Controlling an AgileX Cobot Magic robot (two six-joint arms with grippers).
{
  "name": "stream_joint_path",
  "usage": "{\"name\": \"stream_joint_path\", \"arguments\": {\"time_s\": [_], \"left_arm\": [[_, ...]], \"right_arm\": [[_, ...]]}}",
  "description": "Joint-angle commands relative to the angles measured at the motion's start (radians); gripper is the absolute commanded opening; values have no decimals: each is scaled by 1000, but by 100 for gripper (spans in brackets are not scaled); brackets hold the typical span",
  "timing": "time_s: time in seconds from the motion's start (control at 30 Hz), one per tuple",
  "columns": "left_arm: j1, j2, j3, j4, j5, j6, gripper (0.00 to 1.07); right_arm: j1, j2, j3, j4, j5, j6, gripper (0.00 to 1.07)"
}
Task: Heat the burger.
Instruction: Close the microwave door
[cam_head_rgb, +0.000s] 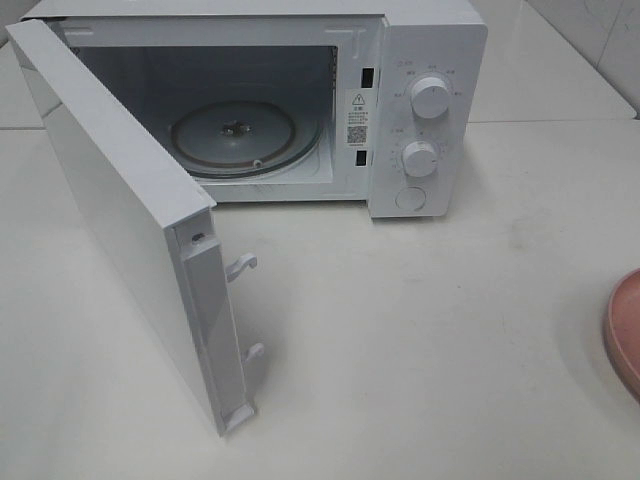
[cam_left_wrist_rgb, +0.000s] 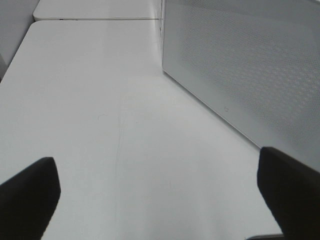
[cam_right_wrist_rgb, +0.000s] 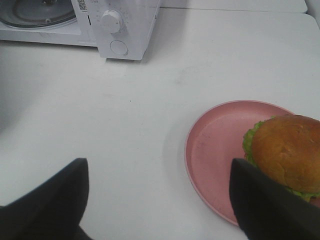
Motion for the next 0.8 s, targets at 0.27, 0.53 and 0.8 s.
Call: {"name": "stream_joint_path", "arguments": {"time_s": [0.27, 0.53, 0.8], "left_arm": [[3, -18, 4, -3, -14, 0, 100], [3, -13, -4, -11, -18, 0, 100], [3, 96, -26, -15, -115, 0, 88]], "right_arm": [[-7, -25, 1, 1, 1, -6, 75], [-7, -25, 1, 1, 1, -6, 75], [-7, -25, 1, 1, 1, -6, 75]]}}
